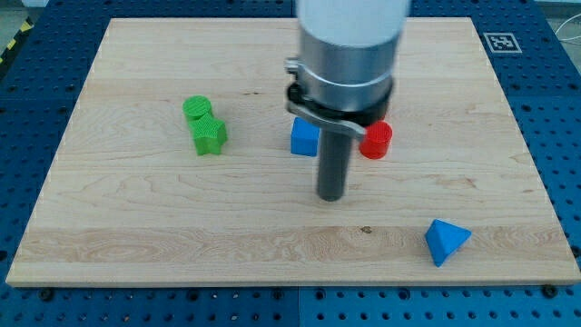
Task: Slide the blue triangle towards the red circle
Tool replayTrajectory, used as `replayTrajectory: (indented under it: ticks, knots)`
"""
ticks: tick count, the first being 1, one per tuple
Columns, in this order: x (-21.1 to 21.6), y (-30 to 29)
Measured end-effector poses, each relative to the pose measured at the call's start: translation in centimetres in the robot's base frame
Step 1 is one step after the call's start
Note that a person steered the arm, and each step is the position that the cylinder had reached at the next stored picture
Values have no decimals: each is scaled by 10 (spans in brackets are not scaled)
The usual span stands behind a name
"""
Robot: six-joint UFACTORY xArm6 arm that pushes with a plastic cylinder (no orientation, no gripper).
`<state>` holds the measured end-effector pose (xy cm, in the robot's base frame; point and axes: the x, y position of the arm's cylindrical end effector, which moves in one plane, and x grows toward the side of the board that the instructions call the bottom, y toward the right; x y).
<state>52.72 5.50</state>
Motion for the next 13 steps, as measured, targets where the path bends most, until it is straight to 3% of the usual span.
replayTrajectory:
  ticks: [2, 4, 5, 8, 10, 13]
  knots:
    - [3, 99]
    - [57, 170]
    - [75, 150]
    - [74, 51]
    - [67, 84]
    - [3, 66]
